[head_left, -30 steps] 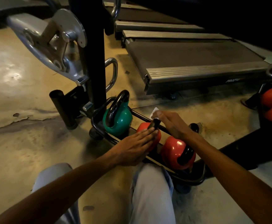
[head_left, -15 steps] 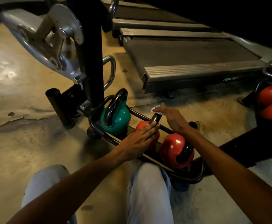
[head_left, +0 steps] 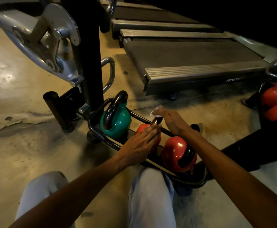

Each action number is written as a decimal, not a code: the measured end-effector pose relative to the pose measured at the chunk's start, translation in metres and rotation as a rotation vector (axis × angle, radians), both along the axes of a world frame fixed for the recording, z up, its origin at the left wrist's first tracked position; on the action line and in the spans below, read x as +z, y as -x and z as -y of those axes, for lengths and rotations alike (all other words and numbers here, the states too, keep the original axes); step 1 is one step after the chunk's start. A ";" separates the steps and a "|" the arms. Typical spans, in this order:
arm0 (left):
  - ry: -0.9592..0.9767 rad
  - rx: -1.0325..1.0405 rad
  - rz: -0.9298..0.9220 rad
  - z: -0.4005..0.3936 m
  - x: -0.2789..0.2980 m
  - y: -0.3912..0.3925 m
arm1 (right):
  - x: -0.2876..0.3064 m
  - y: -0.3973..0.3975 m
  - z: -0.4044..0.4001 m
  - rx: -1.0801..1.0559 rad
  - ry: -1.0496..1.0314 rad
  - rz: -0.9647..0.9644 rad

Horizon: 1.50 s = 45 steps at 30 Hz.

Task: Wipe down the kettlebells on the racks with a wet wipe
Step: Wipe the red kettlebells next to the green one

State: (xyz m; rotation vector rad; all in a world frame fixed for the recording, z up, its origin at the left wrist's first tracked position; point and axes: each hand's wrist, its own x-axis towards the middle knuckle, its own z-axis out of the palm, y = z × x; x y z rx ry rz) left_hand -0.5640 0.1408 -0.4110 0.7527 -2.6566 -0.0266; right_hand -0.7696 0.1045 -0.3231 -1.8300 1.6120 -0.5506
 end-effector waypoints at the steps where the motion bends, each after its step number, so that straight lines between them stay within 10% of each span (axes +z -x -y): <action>1: -0.003 0.020 0.011 0.001 0.002 0.000 | -0.001 0.000 -0.001 -0.056 -0.020 0.001; 21: -0.198 0.072 -0.041 0.006 0.014 0.011 | 0.035 -0.016 0.024 -0.741 -0.693 1.135; 34: -0.189 0.060 -0.044 0.004 0.016 0.011 | 0.033 0.004 0.016 -0.915 -0.832 1.474; 45: -0.187 0.065 -0.034 0.004 0.018 0.012 | 0.010 0.000 0.007 -0.768 -0.887 1.242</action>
